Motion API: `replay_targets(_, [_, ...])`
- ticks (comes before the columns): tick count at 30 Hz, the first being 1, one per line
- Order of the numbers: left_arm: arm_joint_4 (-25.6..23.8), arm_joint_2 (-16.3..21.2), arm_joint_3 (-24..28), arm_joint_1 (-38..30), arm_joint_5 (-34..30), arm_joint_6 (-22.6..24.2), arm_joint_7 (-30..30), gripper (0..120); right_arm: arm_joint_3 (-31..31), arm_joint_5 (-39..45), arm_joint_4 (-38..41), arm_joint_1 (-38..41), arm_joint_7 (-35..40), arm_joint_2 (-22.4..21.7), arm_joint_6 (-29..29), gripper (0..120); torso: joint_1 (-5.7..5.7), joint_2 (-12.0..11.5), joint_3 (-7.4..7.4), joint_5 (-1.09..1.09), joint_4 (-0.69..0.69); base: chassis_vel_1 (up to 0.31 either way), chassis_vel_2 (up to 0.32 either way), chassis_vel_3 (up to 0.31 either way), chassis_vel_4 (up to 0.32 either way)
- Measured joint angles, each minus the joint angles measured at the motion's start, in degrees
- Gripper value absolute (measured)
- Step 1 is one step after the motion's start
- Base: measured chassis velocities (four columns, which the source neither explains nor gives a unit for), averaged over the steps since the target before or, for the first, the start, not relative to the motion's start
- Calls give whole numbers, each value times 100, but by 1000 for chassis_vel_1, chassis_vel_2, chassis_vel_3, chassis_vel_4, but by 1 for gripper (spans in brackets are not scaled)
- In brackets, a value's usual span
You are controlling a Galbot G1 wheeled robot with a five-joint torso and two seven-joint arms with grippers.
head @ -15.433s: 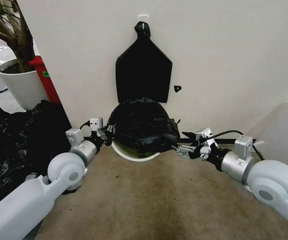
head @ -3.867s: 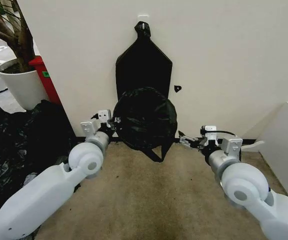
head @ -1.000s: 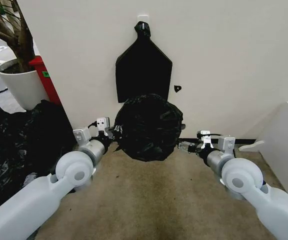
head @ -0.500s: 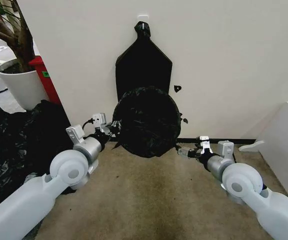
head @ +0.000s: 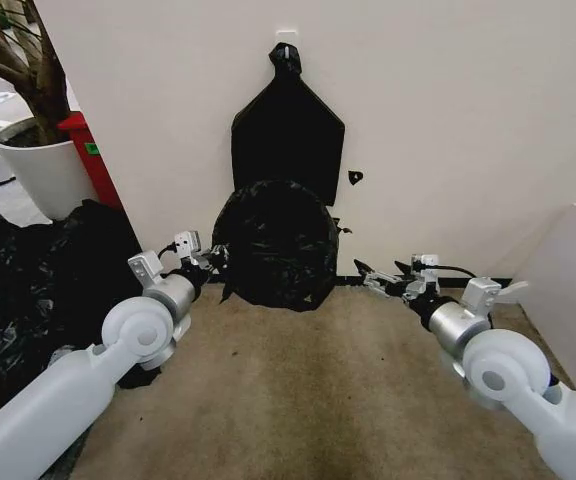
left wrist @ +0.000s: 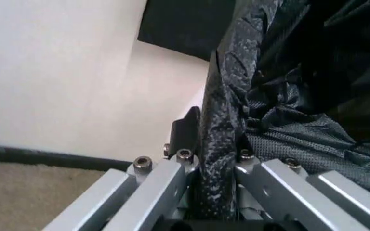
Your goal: Place the garbage bag over the trash bin.
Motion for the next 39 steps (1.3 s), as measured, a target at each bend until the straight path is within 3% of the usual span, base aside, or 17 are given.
replay_targets(1, [0, 0, 0, 0, 0, 0, 0, 1, 0, 0, 0, 0, 0, 0, 0, 100, 0, 0, 0, 0, 0, 0, 0, 0, 0])
replay_targets(6, [236, 208, 289, 36, 1739, -254, 942, 1, 878, 1471, 84, 107, -204, -278, -386, 100, 0, 0, 0, 0, 0, 0, 0, 0, 0])
replay_targets(9, [269, 310, 361, 49, 2231, -376, 1385, 1, 1055, 2074, 85, 274, -361, -468, -740, 100, 0, 0, 0, 0, 0, 0, 0, 0, 0])
replay_targets(12, [243, 471, 483, 51, 2733, -561, 1876, 1, 1026, 2732, 21, 569, -546, -687, -1343, 100, 0, 0, 0, -1, 0, 0, 0, 0, 0])
replay_targets(18, [157, 619, 697, -40, 3415, -943, 2257, 1, 501, 2831, 9, 868, -686, -597, -2016, 100, 0, 0, 0, 2, 0, 0, 0, 0, 0])
replay_targets(30, [25, 804, 751, -21, 4174, -1424, 2473, 1, 333, 3806, 43, 1013, 96, -443, -2188, 100, 0, 0, 0, 0, 0, 0, 0, 0, 0])
replay_targets(39, [-219, 975, 678, 57, 4251, -1454, 2500, 1, 182, 3248, -41, 956, -47, -417, -2197, 100, 0, 0, 0, 1, 0, 0, 0, 0, 0])
